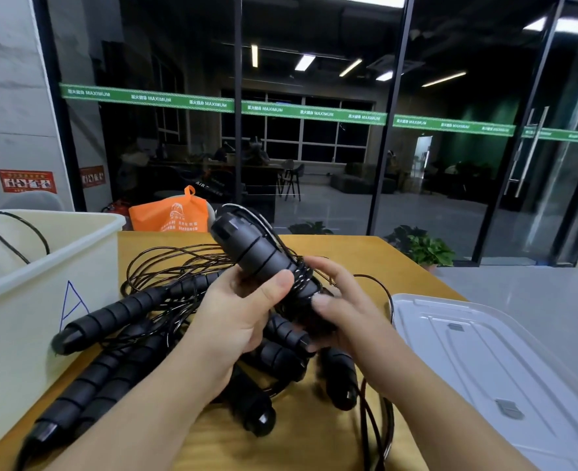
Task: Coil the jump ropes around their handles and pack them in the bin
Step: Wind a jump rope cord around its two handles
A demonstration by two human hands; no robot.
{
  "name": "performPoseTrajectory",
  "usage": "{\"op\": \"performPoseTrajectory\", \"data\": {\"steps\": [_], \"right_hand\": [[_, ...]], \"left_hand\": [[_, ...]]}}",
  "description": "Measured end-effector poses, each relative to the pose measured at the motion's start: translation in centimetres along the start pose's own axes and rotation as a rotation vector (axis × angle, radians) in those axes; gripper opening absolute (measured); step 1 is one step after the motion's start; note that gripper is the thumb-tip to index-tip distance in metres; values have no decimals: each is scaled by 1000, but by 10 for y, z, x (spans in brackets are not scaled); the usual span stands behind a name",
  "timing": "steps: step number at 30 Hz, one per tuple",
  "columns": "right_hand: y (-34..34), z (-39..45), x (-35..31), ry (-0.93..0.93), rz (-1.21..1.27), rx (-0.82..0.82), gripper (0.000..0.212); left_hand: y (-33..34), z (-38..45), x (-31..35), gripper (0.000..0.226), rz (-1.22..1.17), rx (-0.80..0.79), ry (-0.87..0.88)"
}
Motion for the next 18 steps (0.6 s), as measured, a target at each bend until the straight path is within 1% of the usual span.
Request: {"op": "performPoseTrajectory", "data": {"steps": [1,3,4,5,6,7,8,10,11,13,14,15,16,18], "right_hand": [[2,-2,-2,-35,-139,-22,61],[6,-5,-5,-100,-374,-41,67],[7,-6,-5,-124,-463,-31,66],[7,-6,-6,-134,-532,-15,64],[7,-6,-7,-139,-580,6,61],[7,-6,-10,-140,-601,23,58],[7,-6,-11,-149,-606,35,54],[7,-7,-16,-154,-592,43,45],[7,-7,-19,-139,-548,45,40],[7,-7,-19,-71,-351,50,27],[6,-7,-17,-23,-241,42,25],[6,-6,-14,9,-157,27,26],[5,-5,-10,27,-111,5,32],[5,-3,-1,55,-20,-38,51]], "left_hand": [[1,0,-1,10,4,29,-6],[0,2,-5,15,47,92,-14],[-3,5,-9,33,99,130,7],[-7,7,-12,57,179,170,37],[-10,6,-14,74,278,224,54],[-12,5,-15,79,363,268,75],[-12,4,-15,76,431,293,102],[-8,1,-10,69,523,309,157],[-9,1,-7,67,561,320,187],[-11,-3,4,63,692,344,271],[-11,-4,9,61,777,349,330],[-11,-6,14,59,847,345,395],[-12,-6,15,58,883,335,434],[-17,-5,17,62,891,327,458]]}}
Point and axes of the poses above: each hand's wrist, its own z-axis towards the middle knuckle, its own y-axis out of the palm, x = y × z, the point moved 5 cm from there along z, towards the middle knuckle, and after that the axes turned 8 degrees about -y, right-handed, at the moved point
